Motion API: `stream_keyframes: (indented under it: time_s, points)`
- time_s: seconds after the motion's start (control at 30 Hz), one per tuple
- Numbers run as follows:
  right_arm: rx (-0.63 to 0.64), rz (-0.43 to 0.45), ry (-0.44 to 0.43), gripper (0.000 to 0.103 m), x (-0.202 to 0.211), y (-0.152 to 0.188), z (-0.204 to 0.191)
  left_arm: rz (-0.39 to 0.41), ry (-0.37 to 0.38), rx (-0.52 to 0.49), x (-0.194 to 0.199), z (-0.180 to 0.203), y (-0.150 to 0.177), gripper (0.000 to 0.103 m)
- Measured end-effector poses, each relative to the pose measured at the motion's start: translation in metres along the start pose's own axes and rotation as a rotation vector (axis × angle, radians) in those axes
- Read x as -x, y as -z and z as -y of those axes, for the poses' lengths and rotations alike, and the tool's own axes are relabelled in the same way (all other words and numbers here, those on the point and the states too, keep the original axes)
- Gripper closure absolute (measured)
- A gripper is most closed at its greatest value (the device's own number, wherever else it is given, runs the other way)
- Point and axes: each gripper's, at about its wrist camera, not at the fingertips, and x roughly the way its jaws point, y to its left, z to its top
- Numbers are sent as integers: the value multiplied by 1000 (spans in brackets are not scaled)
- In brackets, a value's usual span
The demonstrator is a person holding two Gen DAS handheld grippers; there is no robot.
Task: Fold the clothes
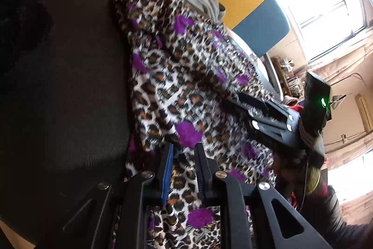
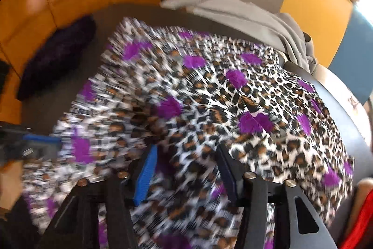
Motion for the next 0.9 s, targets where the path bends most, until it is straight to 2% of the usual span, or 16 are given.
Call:
stream_keyframes:
  time_s: [0.03, 0.1, 0.27, 0.3, 0.37, 0.47, 0.5, 0.53, 0.57, 0.6, 0.67, 0.73, 0.83, 0.9]
  points:
    - [-10, 0, 5, 78, -3, -3, 2, 5, 0, 3, 2, -1, 1, 86]
    - [-49, 4, -17, 98, -1, -9, 9, 17, -9, 15, 9, -5, 3, 86]
    - [-99, -5, -97, 97, 15, -18, 19, 51, -35, 9, 33, -14, 10, 85]
    - [-101, -1, -103, 97, 18, -19, 20, 52, -49, -4, 36, -15, 12, 82]
    - [-107, -4, -92, 97, 21, -21, 22, 33, -61, -43, 34, -15, 20, 79]
    - [-153, 21, -134, 98, 36, -32, 27, 9, -85, -134, 30, -7, 30, 78]
    - [-167, 37, -151, 98, 44, -37, 27, -4, -103, -175, 28, -2, 32, 80]
    - [-175, 59, -162, 98, 54, -45, 28, -9, -116, -181, 28, -1, 32, 86]
    - [-177, 85, -167, 98, 65, -53, 30, -9, -127, -172, 29, -2, 31, 94]
    - [-179, 112, -172, 98, 76, -62, 31, -9, -138, -162, 31, -3, 30, 96]
    - [-206, 179, -160, 98, 103, -76, 41, 19, -134, -108, 41, -12, 27, 97]
    - [-261, 234, -146, 98, 123, -82, 54, 62, -187, -88, 54, -21, 25, 98]
    - [-362, 291, -111, 98, 150, -76, 84, 67, -236, -33, 64, -43, 23, 99]
    - [-415, 280, -100, 98, 153, -64, 99, 61, -190, 30, 69, -56, 19, 100]
